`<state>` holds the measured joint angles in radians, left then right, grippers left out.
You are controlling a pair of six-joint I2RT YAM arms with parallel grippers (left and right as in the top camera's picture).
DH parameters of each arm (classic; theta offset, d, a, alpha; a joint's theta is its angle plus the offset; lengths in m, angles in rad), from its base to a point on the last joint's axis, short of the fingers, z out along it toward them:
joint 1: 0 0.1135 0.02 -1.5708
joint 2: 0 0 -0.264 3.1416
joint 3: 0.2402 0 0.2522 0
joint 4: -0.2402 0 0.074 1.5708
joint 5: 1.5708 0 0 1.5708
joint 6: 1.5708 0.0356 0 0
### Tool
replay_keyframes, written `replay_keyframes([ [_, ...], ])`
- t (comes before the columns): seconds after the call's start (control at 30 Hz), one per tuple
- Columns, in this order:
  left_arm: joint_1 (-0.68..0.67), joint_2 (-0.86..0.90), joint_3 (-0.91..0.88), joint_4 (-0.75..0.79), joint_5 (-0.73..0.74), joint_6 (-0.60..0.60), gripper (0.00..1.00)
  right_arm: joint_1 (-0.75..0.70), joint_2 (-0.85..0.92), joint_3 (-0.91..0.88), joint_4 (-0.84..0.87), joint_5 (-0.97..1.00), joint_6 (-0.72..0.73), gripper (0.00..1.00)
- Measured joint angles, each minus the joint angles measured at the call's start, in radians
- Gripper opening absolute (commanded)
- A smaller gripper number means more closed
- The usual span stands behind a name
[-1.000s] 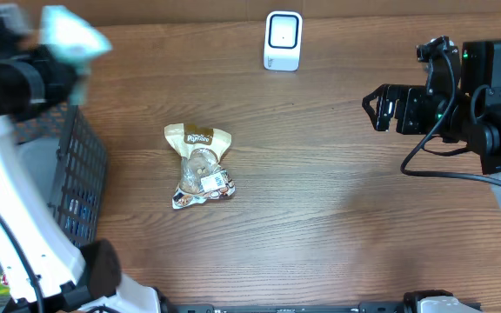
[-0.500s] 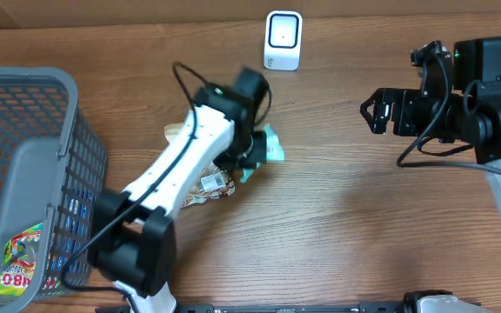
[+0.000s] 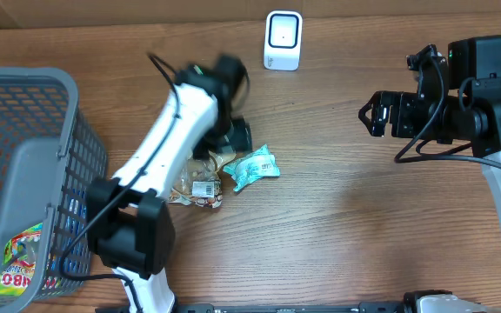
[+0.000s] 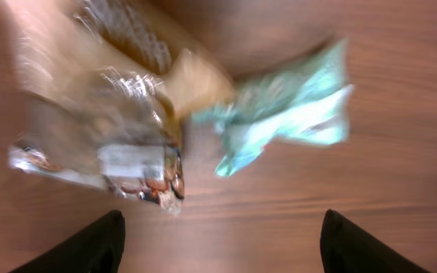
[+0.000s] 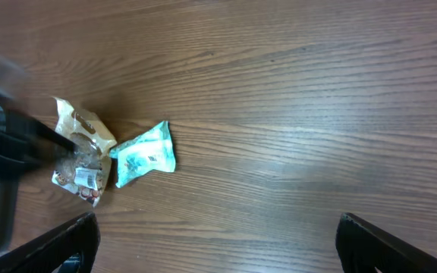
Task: Scan the item barcode
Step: 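Grasp the green tissue wipes pack in the basket and place it on table, then grasp the blue packet in the basket and place it on the table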
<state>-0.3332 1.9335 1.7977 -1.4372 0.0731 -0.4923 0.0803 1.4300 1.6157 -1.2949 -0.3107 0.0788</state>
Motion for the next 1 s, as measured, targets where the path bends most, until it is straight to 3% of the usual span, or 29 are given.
replay_keyframes([
  [0.07,0.046,-0.003,0.243,-0.11,-0.002,0.029,0.71,0.0,0.0,0.0,-0.002,0.0,-0.001,1.0],
  [0.2,0.144,-0.042,0.522,-0.233,-0.017,0.074,0.77,0.0,0.0,0.0,-0.001,0.0,0.0,1.0],
  [0.37,0.393,-0.256,0.547,-0.242,-0.041,0.119,0.84,0.0,0.0,0.0,-0.001,0.001,0.0,1.0],
  [0.5,0.698,-0.47,0.391,-0.247,-0.07,0.144,0.9,0.0,0.0,0.0,0.002,0.0,0.0,1.0],
  [0.67,1.103,-0.581,0.084,-0.183,-0.063,0.164,0.89,0.0,0.0,0.0,0.016,0.0,0.0,1.0],
  [0.83,1.229,-0.552,-0.204,0.04,-0.041,0.167,0.89,0.0,0.0,0.0,0.021,0.001,0.0,1.0],
  [1.0,1.242,-0.545,-0.441,0.245,-0.001,0.189,0.9,0.0,0.0,0.0,0.023,0.0,-0.001,1.0],
])
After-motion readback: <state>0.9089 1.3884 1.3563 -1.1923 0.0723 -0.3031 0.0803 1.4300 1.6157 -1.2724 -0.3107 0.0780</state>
